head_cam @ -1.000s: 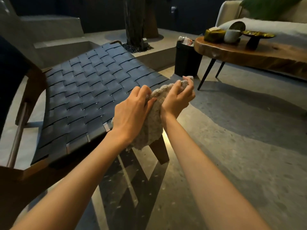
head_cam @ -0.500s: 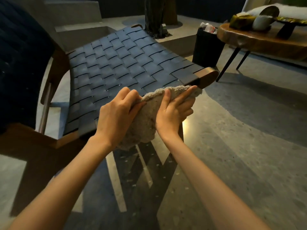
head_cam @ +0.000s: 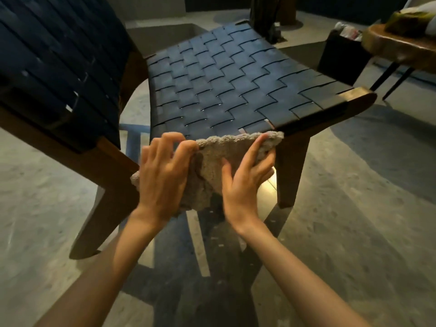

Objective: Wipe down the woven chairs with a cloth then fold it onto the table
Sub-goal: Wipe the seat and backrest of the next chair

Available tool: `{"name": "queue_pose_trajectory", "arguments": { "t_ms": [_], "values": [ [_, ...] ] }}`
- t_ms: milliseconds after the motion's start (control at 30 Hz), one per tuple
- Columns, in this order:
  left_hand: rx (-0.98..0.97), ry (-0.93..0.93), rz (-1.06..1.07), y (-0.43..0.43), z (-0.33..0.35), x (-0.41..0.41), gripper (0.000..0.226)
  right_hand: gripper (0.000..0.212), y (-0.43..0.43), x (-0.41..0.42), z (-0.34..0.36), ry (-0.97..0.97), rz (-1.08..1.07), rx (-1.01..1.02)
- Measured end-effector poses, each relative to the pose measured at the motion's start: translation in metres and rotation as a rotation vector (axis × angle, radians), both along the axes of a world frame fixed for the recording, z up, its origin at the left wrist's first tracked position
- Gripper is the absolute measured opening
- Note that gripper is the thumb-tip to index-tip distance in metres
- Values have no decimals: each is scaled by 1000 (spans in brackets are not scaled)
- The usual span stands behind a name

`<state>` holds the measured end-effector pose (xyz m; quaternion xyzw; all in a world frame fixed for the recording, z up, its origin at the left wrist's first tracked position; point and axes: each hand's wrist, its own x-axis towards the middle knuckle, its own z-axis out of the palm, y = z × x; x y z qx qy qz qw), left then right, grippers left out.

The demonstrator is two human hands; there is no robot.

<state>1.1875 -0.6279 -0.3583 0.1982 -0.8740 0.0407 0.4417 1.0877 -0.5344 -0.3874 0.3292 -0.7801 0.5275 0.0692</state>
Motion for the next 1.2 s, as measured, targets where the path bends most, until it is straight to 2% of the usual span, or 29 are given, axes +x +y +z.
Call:
{"name": "queue_pose_trajectory", "arguments": {
  "t_ms": [133, 200, 267, 333, 400, 500, 567, 667, 900, 1067, 1133, 1200],
  "values": [
    [-155, 9, -40, 18, -8, -30, 14, 62, 15, -35, 12, 408, -166, -42],
    [-175, -24, -25, 24, -13, -44, 30, 55, 20, -58, 17, 552, -208, -16],
    [-211, -73, 3, 27, -22, -53, 48, 54, 24, -77, 20, 673, -195, 100],
    [-312, -134, 72, 25, -36, -53, 59, 66, 28, -92, 20, 846, -135, 324],
    [-468, -258, 196, 17, -47, -46, 70, 87, 31, -104, 22, 1015, -45, 509],
    [-613, -339, 315, 8, -54, -37, 61, 97, 26, -110, 22, 1149, 66, 583],
    [-648, -360, 359, 9, -56, -32, 51, 98, 21, -107, 21, 1192, 60, 571],
    [-683, -358, 403, 7, -61, -21, 55, 95, 18, -98, 22, 1220, 73, 545],
    [-582, -155, 380, -3, -58, 14, 65, 68, 0, -62, 28, 1285, 188, 551],
    [-570, -282, 483, -15, -64, 68, 71, 58, -31, -10, 28, 1380, 319, 522],
    [-481, -260, 424, -18, -68, 87, 66, 51, -43, 10, 26, 1359, 395, 501],
    [-307, -228, 392, -18, -67, 103, 70, 42, -50, 22, 27, 1283, 472, 456]
  ]
}}
